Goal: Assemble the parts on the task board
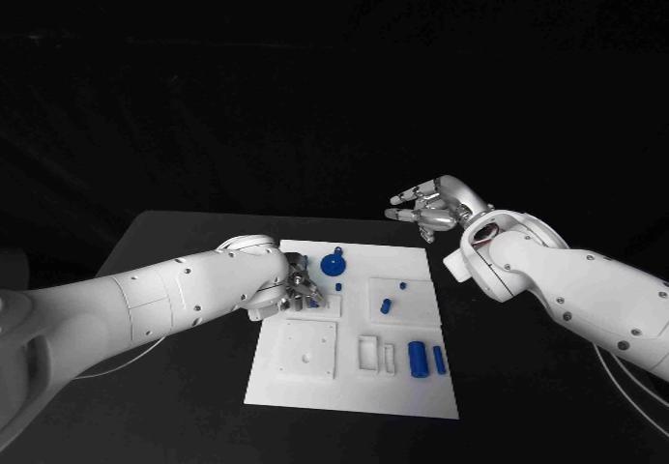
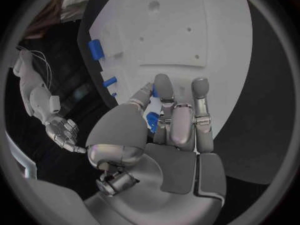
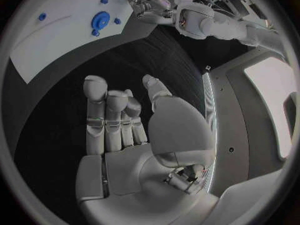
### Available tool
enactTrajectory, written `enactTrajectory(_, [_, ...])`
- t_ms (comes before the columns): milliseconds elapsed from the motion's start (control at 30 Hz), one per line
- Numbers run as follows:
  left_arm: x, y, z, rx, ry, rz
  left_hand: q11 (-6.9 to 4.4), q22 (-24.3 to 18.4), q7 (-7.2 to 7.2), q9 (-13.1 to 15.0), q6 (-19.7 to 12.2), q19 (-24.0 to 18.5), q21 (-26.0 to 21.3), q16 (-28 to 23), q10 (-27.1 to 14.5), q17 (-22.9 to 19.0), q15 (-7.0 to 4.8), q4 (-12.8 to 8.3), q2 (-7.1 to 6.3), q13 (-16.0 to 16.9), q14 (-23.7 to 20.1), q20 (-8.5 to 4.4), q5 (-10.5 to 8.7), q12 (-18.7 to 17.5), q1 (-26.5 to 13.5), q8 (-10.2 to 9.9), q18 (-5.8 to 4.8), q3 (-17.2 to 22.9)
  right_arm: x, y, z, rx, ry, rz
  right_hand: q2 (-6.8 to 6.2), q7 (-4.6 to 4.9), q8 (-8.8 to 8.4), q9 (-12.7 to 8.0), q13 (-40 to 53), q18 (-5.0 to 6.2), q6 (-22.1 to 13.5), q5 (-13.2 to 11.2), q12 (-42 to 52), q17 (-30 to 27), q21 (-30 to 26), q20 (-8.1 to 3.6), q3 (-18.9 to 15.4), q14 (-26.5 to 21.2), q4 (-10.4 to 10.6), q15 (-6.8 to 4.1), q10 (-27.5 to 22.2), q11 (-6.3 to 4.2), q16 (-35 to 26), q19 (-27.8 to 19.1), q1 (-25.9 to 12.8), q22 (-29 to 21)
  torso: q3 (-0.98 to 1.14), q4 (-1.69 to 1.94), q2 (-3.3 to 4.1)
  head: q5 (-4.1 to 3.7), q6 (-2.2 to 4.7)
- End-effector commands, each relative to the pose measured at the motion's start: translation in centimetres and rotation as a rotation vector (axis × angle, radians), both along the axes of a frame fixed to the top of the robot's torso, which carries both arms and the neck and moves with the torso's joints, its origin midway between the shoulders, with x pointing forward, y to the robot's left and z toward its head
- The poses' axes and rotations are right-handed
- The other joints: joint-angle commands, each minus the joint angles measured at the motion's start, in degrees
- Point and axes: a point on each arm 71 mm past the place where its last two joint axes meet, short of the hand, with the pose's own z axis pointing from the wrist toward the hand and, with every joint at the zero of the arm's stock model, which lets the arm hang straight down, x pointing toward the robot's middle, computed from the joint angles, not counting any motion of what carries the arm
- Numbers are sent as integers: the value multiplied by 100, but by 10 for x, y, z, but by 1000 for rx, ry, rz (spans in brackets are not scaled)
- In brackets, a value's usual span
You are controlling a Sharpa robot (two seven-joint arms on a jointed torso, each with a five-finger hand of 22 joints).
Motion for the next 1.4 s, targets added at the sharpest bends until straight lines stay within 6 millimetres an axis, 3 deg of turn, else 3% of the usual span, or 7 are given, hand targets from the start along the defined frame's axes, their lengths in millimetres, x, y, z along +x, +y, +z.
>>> enactTrajectory(33, [-3,-2,-7,22,27,-15,-151,93,-683,6,992,20,-38,6,168,0,-2,25,153,-8,21,17,-99,27,78,-1,98,-53,0,2,-1,-3,8,15,-17,-1,-31,-8,2,99,35,44,-15,13,-29,-1,2,18,-18,6,-33,-9,-29,275,-57,-7,-2,5,3,-9,-4])
enactTrajectory(133, [-2,-3,-7,23,27,-14,-151,93,-686,7,996,22,-42,3,168,-2,-3,97,155,-10,22,10,-219,25,70,-2,90,-121,0,3,-1,-3,9,17,-17,-1,-31,-8,2,99,35,44,-15,13,-29,-1,2,18,-18,6,-33,-9,-29,275,-57,-7,-3,4,3,-11,-3])
enactTrajectory(233, [-1,-2,-7,24,27,-12,-152,93,-689,13,1005,25,-45,2,168,-3,-4,180,156,-9,23,7,-508,28,75,-2,88,-206,0,3,-1,-3,10,17,-17,-1,-31,-8,2,99,35,44,-15,13,-29,-1,2,18,-18,6,-33,-9,-29,275,-57,-7,-2,6,-2,-17,-6])
enactTrajectory(1033, [4,0,-7,30,17,2,-150,91,-686,1,981,35,-82,-49,168,-66,-16,458,-35,-33,13,-35,-770,-10,80,1,50,-513,0,3,-4,-5,18,21,-17,-1,-31,-8,2,99,35,44,-15,13,-29,-1,2,18,-18,6,-33,-9,-29,275,-57,-7,-7,10,-3,-37,7])
enactTrajectory(1233, [4,1,-7,30,17,2,-160,91,-689,5,1002,35,-91,-53,169,-66,-42,632,-268,-66,2,-83,-816,-14,-56,0,18,-791,0,3,-5,-5,19,21,-17,-1,-31,-8,2,99,35,44,-15,13,-29,-1,2,18,-18,6,-33,-9,-29,275,-57,-7,-6,11,-8,-42,-2])
enactTrajectory(1300, [4,1,-7,32,20,1,-159,90,-689,3,1007,34,-94,-57,169,-69,-43,697,-409,-75,-2,-94,-816,-17,-116,0,8,-836,0,3,-5,-5,19,21,-14,1,-32,-8,-7,98,27,49,-24,11,-36,0,1,18,-21,6,-40,-8,-41,274,-70,-18,-4,15,-7,-47,-4])
enactTrajectory(1400, [4,1,-8,33,24,-2,-162,90,-690,-22,1034,36,-108,-69,169,-67,-53,1108,-769,-121,-3,-143,-815,-8,-50,-1,-51,-465,0,3,-5,-5,20,20,-14,1,-32,-8,-7,98,27,49,-24,11,-36,0,1,18,-21,6,-40,-8,-41,274,-70,-18,-4,15,-7,-47,-5])
